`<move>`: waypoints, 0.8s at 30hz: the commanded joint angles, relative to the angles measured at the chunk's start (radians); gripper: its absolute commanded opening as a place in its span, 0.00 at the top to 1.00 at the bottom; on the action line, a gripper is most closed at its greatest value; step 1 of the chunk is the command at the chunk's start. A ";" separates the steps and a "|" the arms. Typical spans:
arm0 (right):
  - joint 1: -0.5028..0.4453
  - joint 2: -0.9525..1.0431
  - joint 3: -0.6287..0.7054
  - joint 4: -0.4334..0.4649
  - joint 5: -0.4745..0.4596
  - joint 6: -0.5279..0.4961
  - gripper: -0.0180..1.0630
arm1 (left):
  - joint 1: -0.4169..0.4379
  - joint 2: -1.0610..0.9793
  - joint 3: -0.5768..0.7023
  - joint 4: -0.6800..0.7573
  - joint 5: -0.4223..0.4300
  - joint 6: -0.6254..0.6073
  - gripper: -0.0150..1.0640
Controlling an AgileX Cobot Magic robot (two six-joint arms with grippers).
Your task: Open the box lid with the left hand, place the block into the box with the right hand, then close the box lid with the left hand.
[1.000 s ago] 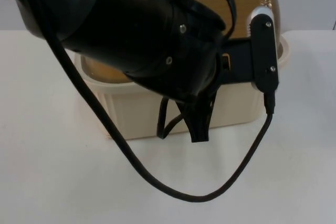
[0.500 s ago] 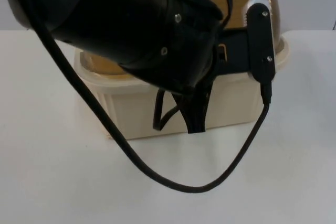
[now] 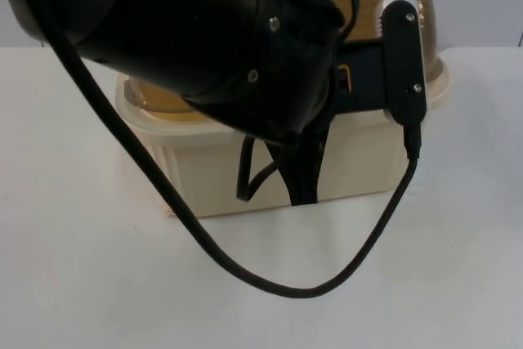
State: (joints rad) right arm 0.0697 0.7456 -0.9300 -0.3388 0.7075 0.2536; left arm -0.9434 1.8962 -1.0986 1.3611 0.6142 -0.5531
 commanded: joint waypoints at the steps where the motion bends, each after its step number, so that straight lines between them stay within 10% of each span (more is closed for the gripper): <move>1: -0.005 -0.002 -0.005 0.001 -0.004 0.000 0.02 | 0.002 -0.011 -0.005 0.017 0.008 -0.002 0.99; 24: -0.005 -0.002 -0.005 0.004 -0.014 0.000 0.02 | 0.028 -0.011 -0.005 0.213 0.056 -0.004 0.99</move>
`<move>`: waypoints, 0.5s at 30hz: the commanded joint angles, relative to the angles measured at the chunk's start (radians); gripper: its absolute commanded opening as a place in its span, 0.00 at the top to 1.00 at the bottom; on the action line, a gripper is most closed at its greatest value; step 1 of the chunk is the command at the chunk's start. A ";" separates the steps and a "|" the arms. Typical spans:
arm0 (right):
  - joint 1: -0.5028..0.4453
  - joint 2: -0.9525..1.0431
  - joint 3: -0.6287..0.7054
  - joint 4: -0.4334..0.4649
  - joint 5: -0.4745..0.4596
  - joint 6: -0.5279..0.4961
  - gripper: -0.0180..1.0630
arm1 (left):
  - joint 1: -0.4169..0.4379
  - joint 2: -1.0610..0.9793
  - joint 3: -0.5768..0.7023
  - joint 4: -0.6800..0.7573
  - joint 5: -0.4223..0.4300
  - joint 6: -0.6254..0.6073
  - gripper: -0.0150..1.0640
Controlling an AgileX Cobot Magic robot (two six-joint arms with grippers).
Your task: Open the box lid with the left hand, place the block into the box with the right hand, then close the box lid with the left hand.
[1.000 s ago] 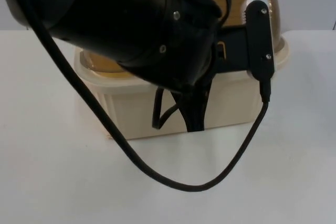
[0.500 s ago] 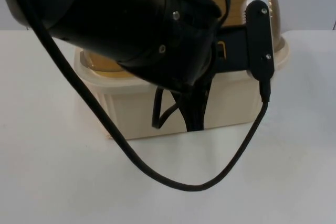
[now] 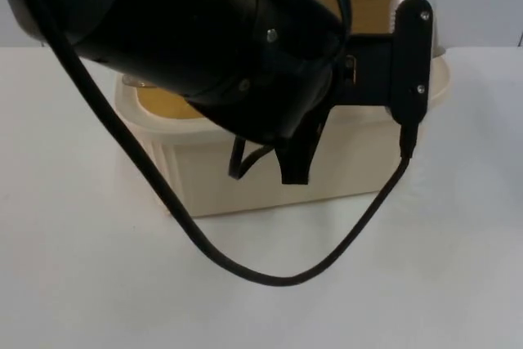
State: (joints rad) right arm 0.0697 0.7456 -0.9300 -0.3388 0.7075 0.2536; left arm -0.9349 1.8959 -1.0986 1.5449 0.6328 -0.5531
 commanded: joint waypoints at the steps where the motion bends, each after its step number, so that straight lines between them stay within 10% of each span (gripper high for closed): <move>1: -0.005 -0.002 -0.005 0.004 -0.014 0.000 0.02 | 0.020 -0.011 -0.005 0.029 0.037 -0.004 0.99; 15: -0.005 -0.002 -0.005 0.004 -0.008 0.000 0.02 | 0.065 -0.011 -0.005 0.062 0.051 -0.011 0.99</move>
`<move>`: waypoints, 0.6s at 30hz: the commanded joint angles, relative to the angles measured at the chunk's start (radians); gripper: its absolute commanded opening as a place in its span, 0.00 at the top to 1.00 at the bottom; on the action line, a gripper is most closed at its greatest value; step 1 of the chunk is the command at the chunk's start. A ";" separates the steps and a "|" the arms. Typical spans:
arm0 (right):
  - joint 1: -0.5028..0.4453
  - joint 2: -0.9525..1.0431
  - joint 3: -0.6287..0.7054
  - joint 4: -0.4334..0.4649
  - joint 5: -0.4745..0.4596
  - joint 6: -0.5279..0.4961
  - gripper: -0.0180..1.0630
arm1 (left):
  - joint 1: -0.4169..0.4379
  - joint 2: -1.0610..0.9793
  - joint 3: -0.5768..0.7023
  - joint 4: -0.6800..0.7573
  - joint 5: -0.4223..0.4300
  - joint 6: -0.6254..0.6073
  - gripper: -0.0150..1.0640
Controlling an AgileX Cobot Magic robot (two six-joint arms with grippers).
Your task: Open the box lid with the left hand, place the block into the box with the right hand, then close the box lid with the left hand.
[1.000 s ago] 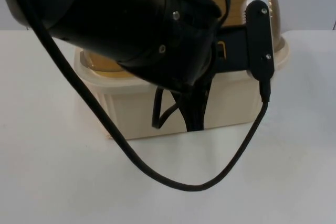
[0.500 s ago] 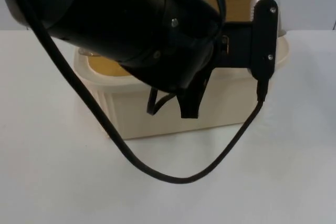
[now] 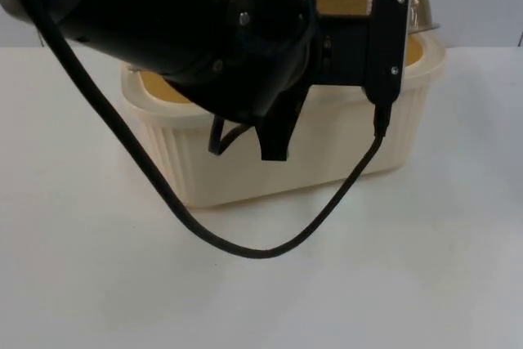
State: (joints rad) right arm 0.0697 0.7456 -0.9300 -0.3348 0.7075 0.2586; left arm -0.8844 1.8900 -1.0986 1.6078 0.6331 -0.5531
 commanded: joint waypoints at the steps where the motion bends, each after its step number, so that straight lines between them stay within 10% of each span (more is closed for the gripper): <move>1: -0.005 -0.002 -0.005 0.000 -0.008 -0.005 0.02 | 0.014 -0.005 -0.005 -0.001 0.050 -0.017 0.99; 18: -0.005 -0.002 -0.005 0.000 -0.010 -0.005 0.02 | 0.014 -0.044 -0.005 -0.050 0.005 -0.024 0.99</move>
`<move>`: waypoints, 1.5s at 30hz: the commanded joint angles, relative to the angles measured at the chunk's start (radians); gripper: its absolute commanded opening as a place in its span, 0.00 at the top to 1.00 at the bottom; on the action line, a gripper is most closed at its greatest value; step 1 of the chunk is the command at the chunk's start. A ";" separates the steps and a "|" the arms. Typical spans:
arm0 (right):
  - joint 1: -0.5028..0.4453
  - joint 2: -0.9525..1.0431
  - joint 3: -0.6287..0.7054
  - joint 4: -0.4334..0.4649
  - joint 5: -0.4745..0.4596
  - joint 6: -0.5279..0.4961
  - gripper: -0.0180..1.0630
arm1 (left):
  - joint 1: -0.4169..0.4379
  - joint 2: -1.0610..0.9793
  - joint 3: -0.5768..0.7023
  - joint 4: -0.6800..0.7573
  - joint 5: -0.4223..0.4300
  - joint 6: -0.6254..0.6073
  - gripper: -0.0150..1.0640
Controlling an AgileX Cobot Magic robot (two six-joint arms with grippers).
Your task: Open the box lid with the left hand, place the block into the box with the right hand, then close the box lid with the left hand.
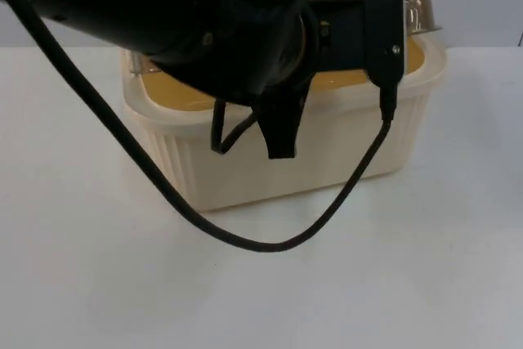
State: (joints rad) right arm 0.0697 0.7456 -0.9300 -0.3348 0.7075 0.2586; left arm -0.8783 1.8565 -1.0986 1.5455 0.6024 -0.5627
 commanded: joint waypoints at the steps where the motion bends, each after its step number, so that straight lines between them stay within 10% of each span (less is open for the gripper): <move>1: -0.005 -0.002 -0.005 0.000 -0.010 -0.003 0.02 | 0.008 -0.011 -0.005 0.032 0.053 -0.014 0.99; 9: -0.005 -0.002 -0.005 0.000 -0.010 0.007 0.02 | 0.008 -0.013 -0.008 0.054 0.065 -0.014 0.99; 29: -0.005 -0.002 -0.005 0.000 -0.006 0.007 0.02 | 0.073 -0.033 -0.274 -0.649 0.015 0.585 0.99; 45: -0.005 -0.002 -0.005 0.000 -0.005 0.007 0.02 | 0.157 -0.033 -0.424 -0.806 0.006 0.711 0.99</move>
State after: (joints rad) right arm 0.0697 0.7456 -0.9300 -0.3330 0.7075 0.2644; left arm -0.7333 1.8346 -1.5129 0.7530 0.6193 0.1493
